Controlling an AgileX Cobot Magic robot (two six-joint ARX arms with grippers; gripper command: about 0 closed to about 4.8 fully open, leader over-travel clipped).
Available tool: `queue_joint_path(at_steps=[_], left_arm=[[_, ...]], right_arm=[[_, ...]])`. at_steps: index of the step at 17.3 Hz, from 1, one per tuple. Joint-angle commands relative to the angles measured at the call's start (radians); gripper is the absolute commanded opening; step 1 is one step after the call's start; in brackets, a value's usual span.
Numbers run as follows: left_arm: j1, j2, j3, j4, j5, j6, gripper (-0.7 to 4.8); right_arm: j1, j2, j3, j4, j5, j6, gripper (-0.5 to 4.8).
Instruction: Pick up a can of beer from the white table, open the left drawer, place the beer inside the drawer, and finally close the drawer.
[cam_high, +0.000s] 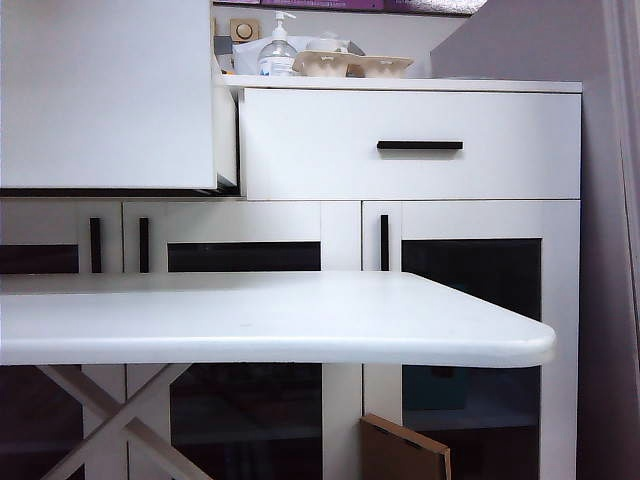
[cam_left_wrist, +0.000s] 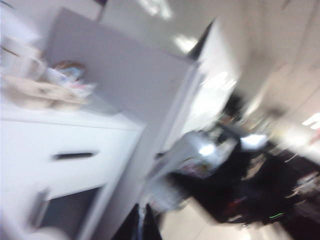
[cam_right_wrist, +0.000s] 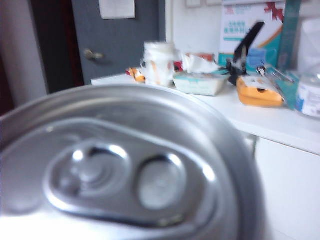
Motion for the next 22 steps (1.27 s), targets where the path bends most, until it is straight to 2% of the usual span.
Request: queue_joint_path(at_steps=[1, 3, 7, 8, 11, 13, 14, 19, 22], left_arm=[[-0.001, 0.055, 0.146, -0.205, 0.002, 0.193, -0.06], [-0.001, 0.100, 0.250, -0.318, -0.004, 0.276, -0.06], [-0.002, 0.204, 0.517, -0.751, -0.216, 0.598, -0.06], [-0.003, 0.222, 0.569, -0.822, -0.226, 0.638, -0.06], [-0.003, 0.237, 0.594, -0.840, -0.217, 0.649, -0.06], [-0.031, 0.237, 0.594, -0.829, -0.197, 0.720, -0.06], [-0.053, 0.237, 0.594, -0.827, -0.196, 0.727, -0.06], [-0.083, 0.263, 0.594, -0.883, -0.223, 0.727, -0.06], [-0.083, 0.263, 0.594, -0.889, -0.264, 0.729, -0.06]], right_arm=[[0.017, -0.008, 0.011, 0.096, -0.003, 0.000, 1.16], [0.033, 0.002, 0.011, 0.122, 0.000, 0.000, 1.16], [0.044, 0.047, 0.044, 0.155, 0.001, 0.001, 1.16], [0.045, 0.072, 0.076, 0.154, 0.000, 0.005, 1.16], [0.071, 0.187, 0.231, 0.127, -0.004, 0.006, 1.16], [0.085, 0.281, 0.356, 0.093, -0.004, 0.009, 1.16], [0.092, 0.333, 0.422, 0.091, -0.003, 0.033, 1.16], [0.132, 0.555, 0.677, 0.044, -0.003, 0.063, 1.16], [0.140, 0.635, 0.733, 0.042, -0.002, 0.080, 1.16]])
